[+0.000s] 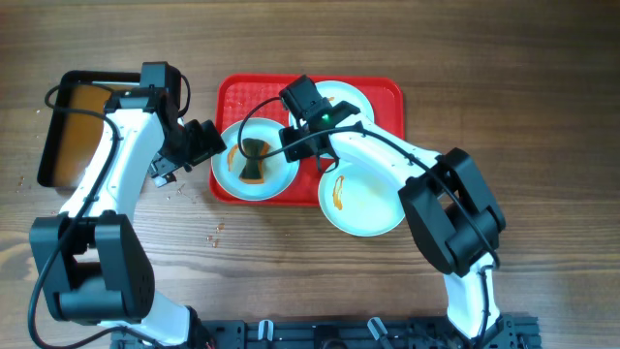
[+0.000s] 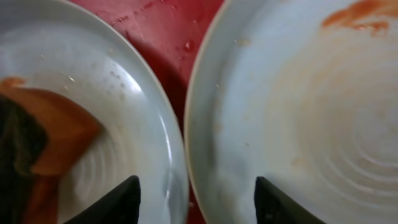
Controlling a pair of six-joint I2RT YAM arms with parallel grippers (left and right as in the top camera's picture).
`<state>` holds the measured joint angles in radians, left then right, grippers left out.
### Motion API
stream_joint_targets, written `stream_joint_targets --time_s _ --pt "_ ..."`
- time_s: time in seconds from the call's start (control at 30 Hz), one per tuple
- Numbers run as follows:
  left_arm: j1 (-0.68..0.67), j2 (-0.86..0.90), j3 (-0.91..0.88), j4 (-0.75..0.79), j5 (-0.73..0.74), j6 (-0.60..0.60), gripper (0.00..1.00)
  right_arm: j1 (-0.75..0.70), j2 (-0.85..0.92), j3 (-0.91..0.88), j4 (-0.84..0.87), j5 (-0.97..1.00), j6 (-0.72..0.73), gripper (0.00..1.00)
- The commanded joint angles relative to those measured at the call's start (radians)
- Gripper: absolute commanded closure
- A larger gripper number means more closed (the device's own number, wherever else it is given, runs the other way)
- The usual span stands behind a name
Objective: Clean dirty plates on tray and stack at the side
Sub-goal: 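Hold the plate with the right gripper and scrub it with the sponge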
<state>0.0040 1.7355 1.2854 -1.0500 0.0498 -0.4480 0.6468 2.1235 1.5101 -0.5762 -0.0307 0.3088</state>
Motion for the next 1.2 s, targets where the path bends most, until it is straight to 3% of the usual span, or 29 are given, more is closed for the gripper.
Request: stream_joint_targets --time_s 0.0,0.13,0.4,0.6,0.67,0.77,0.83,0.97,1.17 --pt "0.005 0.006 -0.005 0.003 0.005 -0.005 0.0 0.008 -0.093 0.023 -0.102 0.009 0.024 0.39" --pt "0.005 0.006 -0.005 0.007 0.006 -0.005 0.0 0.008 -0.103 -0.001 -0.191 -0.179 0.062 0.43" --pt "0.005 0.006 -0.005 0.008 0.005 -0.005 0.0 0.006 -0.025 -0.063 -0.079 -0.176 0.173 0.45" --pt "0.005 0.006 -0.005 0.014 0.005 -0.005 0.0 -0.021 0.002 -0.063 -0.017 -0.092 0.138 0.61" --pt "0.005 0.006 -0.005 0.014 0.005 -0.005 0.0 -0.046 0.002 -0.061 0.043 -0.092 0.048 0.62" --pt "0.005 0.006 -0.005 0.014 0.012 -0.005 0.0 -0.064 0.002 -0.061 0.081 -0.093 0.032 0.65" --pt "0.004 0.008 -0.005 0.016 0.042 -0.005 0.05 -0.063 0.002 -0.061 0.069 -0.097 0.035 0.66" --pt "-0.007 0.012 -0.008 0.032 0.098 0.018 0.25 -0.061 0.002 -0.061 0.033 -0.128 0.065 0.74" --pt "-0.092 0.021 -0.01 0.095 0.142 0.051 0.27 -0.061 0.002 -0.061 0.032 -0.159 0.061 0.83"
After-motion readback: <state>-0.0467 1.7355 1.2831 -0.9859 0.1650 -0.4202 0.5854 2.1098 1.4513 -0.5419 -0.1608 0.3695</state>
